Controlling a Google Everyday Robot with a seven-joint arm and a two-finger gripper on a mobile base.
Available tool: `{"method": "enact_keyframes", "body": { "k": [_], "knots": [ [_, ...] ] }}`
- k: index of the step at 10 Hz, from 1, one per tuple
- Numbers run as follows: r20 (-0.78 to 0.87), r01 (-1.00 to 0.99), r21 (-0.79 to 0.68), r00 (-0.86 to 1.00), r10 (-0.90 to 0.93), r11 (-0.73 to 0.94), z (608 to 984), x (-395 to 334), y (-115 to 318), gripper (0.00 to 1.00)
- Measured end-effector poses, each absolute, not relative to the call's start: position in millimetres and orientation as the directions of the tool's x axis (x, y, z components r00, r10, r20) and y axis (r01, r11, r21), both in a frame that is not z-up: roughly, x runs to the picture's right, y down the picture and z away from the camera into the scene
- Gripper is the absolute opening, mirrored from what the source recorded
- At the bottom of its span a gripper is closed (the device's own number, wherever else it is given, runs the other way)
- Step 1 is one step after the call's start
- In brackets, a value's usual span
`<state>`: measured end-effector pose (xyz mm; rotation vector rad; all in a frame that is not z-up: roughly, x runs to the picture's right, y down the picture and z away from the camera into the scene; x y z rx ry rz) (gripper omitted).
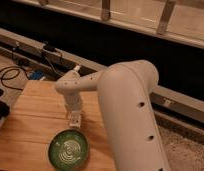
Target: Place the bottle in the ceramic bowl
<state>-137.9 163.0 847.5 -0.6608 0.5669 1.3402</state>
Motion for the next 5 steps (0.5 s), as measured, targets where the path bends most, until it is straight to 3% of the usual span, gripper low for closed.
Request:
{"method": "enact_keyframes", "body": {
  "k": [1,5],
  "knots": [
    [-0.719,-0.991,-0.101,0.13,0.683,0.083,852.5,-126.9,168.9,0.6],
    [-0.684,-0.988,-0.151,0.133,0.717,0.04,848.2,-121.6,171.8,0.21]
  ]
}}
